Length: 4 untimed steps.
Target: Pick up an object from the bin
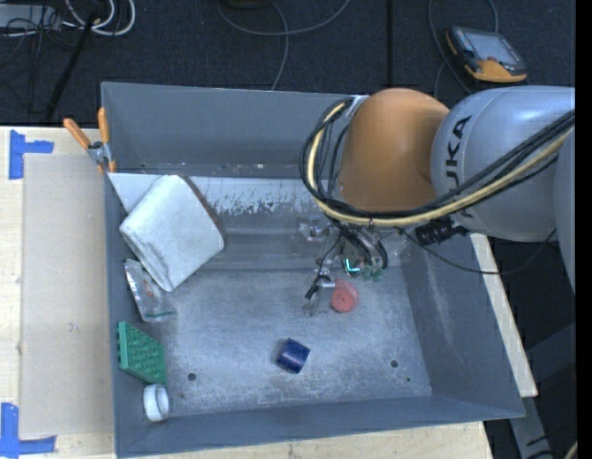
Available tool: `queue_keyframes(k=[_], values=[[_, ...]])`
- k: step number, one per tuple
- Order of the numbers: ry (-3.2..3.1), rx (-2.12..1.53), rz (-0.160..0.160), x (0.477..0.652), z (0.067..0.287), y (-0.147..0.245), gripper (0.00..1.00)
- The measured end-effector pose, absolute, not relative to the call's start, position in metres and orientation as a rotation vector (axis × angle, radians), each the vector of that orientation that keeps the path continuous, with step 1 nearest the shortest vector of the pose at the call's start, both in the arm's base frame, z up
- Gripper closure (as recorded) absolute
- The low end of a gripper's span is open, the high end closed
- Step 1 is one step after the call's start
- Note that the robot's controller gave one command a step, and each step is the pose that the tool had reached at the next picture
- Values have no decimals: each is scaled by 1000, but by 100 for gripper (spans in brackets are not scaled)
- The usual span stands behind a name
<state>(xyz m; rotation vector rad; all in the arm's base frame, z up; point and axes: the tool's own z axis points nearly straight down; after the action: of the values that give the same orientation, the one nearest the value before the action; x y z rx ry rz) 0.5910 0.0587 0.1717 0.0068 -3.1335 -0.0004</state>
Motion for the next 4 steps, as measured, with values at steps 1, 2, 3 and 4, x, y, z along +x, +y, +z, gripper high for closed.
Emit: queue_keyframes(k=[1,2,3,4], values=[[-3113,-332,2,500,88,73,0],[-3130,-216,3,501,68,44,0],[-3131,-220,1,502,69,45,100],[-3118,-339,0,475,69,81,100]])
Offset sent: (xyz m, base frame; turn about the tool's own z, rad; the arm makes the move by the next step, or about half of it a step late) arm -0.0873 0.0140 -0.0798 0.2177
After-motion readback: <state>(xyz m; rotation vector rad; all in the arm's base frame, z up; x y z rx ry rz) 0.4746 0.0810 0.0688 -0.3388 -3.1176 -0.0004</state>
